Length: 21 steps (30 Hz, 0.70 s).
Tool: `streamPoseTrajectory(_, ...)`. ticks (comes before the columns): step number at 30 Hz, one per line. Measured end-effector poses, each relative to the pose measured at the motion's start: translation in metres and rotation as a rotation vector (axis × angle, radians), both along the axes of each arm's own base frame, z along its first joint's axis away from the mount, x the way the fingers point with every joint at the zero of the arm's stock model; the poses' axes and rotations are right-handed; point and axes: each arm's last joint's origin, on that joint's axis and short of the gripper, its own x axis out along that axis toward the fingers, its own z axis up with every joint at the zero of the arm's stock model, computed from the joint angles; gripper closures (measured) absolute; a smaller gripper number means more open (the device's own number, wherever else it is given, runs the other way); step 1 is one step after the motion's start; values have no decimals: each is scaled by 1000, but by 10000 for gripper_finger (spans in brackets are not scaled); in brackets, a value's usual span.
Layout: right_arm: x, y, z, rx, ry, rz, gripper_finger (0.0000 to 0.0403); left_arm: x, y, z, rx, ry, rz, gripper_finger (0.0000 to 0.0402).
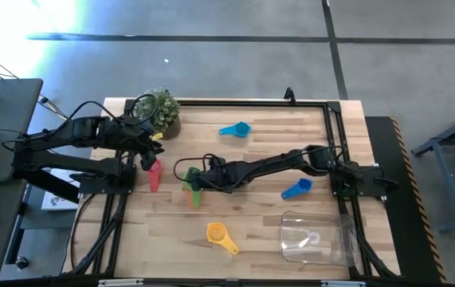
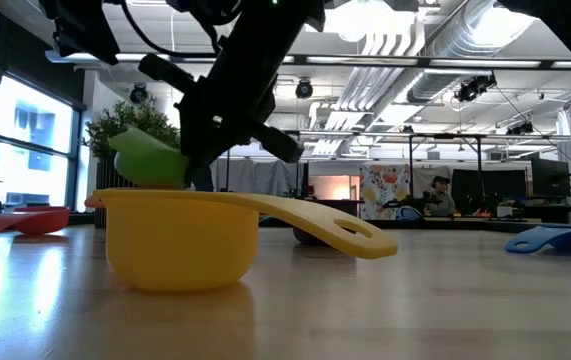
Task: Nest measuring cups in basket
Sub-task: Stack the green measuring cup on top of the orange measuring cup
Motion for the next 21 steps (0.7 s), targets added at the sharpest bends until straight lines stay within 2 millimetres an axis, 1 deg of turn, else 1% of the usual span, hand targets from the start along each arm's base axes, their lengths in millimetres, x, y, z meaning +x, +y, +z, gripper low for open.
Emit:
streamPoseTrajectory(8, -2, -4, -1, 1, 24, -5, 399, 0, 0, 0, 0, 0, 0, 304)
streamPoseTrajectory(21, -2, -4, 0, -8, 21, -11, 353, 0, 0, 0, 0, 0, 0, 304)
